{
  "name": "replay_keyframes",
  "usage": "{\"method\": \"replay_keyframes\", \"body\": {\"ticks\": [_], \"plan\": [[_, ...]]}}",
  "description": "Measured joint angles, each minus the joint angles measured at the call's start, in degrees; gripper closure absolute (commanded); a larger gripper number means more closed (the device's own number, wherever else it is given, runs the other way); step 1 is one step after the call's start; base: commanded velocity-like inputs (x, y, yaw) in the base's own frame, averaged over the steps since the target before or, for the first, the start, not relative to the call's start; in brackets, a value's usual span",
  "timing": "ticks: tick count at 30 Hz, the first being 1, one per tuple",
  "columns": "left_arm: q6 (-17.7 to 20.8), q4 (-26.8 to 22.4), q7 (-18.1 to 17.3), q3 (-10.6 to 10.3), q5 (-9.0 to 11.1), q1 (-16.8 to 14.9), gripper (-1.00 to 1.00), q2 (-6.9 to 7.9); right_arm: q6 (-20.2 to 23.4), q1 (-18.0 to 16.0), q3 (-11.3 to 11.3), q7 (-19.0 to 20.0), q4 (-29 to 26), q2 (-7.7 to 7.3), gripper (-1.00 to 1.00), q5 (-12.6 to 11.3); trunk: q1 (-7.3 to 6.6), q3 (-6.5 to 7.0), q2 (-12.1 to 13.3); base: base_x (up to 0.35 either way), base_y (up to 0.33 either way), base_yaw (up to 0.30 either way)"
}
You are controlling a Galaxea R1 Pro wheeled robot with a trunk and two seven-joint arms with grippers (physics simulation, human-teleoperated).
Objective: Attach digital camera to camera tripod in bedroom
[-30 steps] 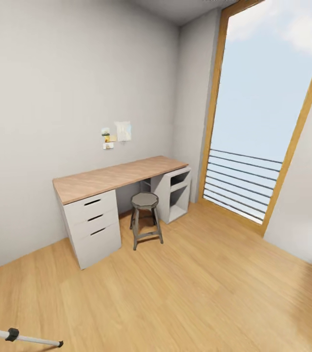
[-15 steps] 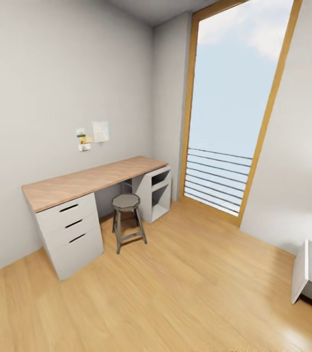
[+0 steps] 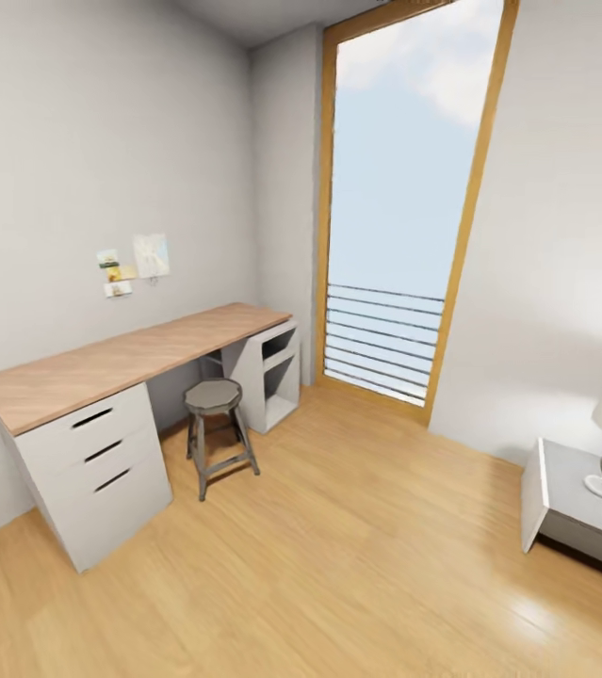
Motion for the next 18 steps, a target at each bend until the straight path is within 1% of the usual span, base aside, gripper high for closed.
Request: {"method": "replay_keyframes", "body": {"ticks": [9,18], "plan": [[0.05,0.00,0.02,0.32,0.59,0.00,-1.00,0.04,0.00,0.00,-0.08,0.00,0.00,0.00,-1.00,0.00,0.00,0.00,0.00,0.001,0.002,-0.282],[0.05,0.00,0.02,0.35,0.55,0.00,-1.00,-0.01,0.00,0.00,-0.08,0.00,0.00,0.00,-1.00,0.00,0.00,0.00,0.00,0.000,0.000,-0.282]]}}
